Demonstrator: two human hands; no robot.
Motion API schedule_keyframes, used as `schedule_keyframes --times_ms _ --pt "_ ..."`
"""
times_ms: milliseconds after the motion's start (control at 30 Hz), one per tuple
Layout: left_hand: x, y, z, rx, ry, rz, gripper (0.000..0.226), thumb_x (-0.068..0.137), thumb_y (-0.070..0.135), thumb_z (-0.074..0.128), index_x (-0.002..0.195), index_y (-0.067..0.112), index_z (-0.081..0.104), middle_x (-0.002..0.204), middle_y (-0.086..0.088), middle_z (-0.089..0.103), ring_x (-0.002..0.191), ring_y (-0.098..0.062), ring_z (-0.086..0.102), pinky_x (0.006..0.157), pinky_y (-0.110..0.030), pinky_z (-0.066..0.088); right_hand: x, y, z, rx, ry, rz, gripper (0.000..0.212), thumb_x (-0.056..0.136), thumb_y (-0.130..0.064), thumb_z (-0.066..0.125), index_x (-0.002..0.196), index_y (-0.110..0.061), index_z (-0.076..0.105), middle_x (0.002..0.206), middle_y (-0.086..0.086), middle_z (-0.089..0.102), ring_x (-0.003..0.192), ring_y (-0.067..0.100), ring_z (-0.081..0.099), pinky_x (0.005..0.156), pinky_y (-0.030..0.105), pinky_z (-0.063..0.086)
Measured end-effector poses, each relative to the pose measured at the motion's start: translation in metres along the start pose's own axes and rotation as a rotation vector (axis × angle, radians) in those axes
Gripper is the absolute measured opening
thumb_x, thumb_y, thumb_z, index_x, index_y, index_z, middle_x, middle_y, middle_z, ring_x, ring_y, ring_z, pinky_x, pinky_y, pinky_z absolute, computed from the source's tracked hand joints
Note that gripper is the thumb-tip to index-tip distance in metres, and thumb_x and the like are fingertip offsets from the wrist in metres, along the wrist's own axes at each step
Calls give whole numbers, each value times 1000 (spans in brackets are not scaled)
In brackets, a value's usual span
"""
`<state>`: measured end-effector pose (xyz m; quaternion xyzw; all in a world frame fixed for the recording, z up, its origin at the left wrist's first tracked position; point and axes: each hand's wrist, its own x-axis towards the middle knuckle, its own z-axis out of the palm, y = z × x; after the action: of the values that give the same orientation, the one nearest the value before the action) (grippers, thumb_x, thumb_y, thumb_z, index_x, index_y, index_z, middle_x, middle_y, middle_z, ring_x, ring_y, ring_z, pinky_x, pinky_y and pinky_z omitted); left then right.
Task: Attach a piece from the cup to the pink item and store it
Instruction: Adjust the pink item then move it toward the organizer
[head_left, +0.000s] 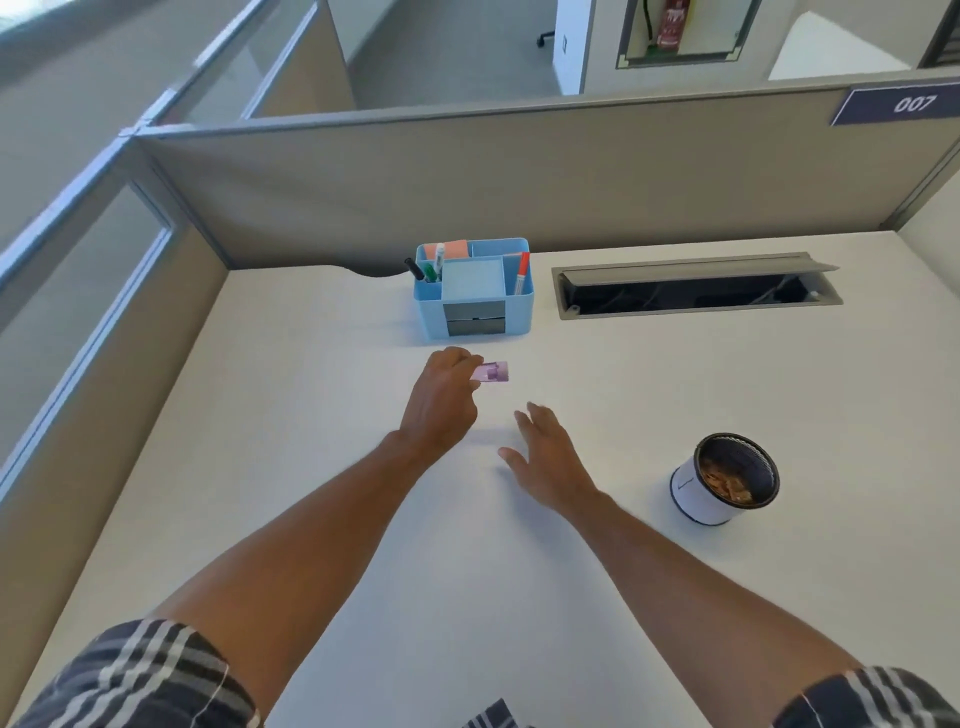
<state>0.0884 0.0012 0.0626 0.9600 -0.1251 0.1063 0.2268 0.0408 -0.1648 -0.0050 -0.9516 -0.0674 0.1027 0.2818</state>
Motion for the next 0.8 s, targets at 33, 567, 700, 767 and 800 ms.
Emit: schedule_keyframes --times_ms 33,567,700,767,800 --pt "12 -5 -2 0 7 1 31 88 -1 66 118 7 67 118 -11 67 103 -26 58 81 -27 47 5 0 7 -19 0 -7 61 97 -38 56 141 4 48 155 27 38 145 42 32 118 48 28" --pt "155 -49 -2 16 -41 -69 39 86 -8 56 124 3 61 125 -15 60 111 -33 55 86 -39 49 6 25 50 -219 118 -116 57 101 -40 43 145 -4 50 158 18 41 148 34 34 119 45 19" --pt "163 -55 7 40 -130 -53 31 86 -7 56 114 4 66 115 -15 63 105 -33 59 81 -38 50 8 27 53 -234 133 -128 57 101 -41 43 146 -6 48 159 16 39 150 32 31 120 44 18" --pt "164 -58 10 48 -153 -45 24 87 -7 54 103 4 68 107 -15 64 98 -33 60 73 -32 45 8 30 54 -243 141 -135 57 101 -41 43 146 -6 48 159 16 40 150 32 31 120 44 19" --pt "164 -59 12 47 -161 -42 22 88 -7 53 102 3 68 105 -16 64 96 -32 60 73 -31 42 9 31 56 -246 149 -137 57 101 -41 44 146 -6 48 159 16 40 150 32 31 120 44 19"
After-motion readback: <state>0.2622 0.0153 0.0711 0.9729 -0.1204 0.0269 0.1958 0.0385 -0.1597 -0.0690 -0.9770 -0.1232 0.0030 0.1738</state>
